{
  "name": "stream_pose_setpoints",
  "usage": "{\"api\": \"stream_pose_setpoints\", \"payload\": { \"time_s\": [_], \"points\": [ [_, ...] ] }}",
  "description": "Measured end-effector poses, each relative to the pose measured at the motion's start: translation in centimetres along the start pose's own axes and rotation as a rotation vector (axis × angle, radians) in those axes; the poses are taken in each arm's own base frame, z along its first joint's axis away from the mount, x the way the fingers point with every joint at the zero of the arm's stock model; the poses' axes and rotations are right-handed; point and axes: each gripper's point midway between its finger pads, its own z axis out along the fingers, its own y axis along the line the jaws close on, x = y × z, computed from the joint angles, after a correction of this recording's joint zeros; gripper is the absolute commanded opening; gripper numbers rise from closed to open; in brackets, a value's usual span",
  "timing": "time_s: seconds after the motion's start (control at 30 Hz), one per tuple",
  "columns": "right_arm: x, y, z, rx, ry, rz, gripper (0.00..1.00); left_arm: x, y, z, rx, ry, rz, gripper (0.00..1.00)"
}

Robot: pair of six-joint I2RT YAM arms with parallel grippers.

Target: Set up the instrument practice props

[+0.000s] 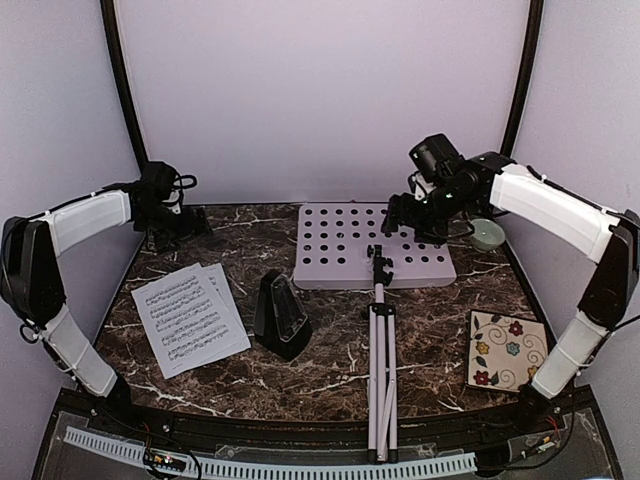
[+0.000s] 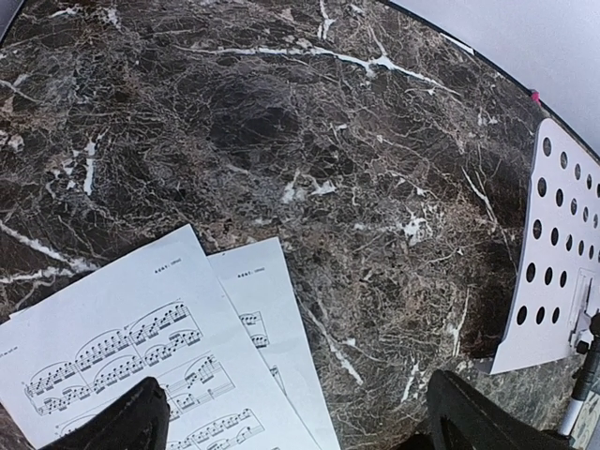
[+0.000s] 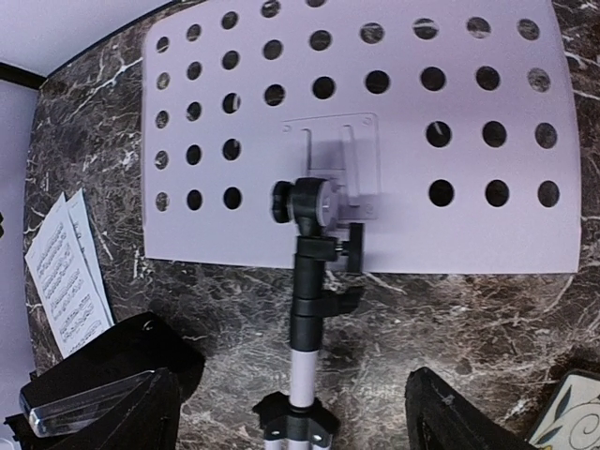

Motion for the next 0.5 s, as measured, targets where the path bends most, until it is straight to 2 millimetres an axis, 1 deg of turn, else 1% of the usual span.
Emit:
{"api": "stream_pose_setpoints", "payload": {
  "time_s": [0.1, 0.17, 0.23, 0.3, 0.37, 0.43, 0.5],
  "points": [
    [0.7, 2.7, 0.4, 0.018, 0.008, -0.018, 0.76, 0.4, 0.5, 0.1, -0.016, 0.002, -0.002, 0.99],
    [1.7, 4.1, 1.4, 0.062, 0.039, -0.028, 0.74, 0.9, 0.9, 0.0, -0.026, 0.007, -0.004, 0.99],
    [2.7, 4.8, 2.9, 0.123, 0.072, -0.044, 0.72, 1.3, 1.1, -0.4, -0.028, 0.004, -0.006, 0.99],
    [3.8, 5.0, 4.3, 0.194, 0.103, -0.061, 0.71, 1.5, 1.1, -1.2, -0.021, -0.01, -0.012, 0.99],
    [4.8, 4.7, 5.2, 0.254, 0.127, -0.072, 0.7, 1.4, 1.0, -1.9, -0.012, -0.026, -0.015, 0.99],
    [5.8, 4.2, 5.7, 0.311, 0.147, -0.079, 0.68, 1.3, 0.9, -2.6, -0.004, -0.044, -0.021, 0.99],
    [6.4, 3.6, 5.6, 0.347, 0.157, -0.08, 0.65, 1.2, 0.8, -3.1, -0.002, -0.056, -0.024, 0.99]
  ]
}}
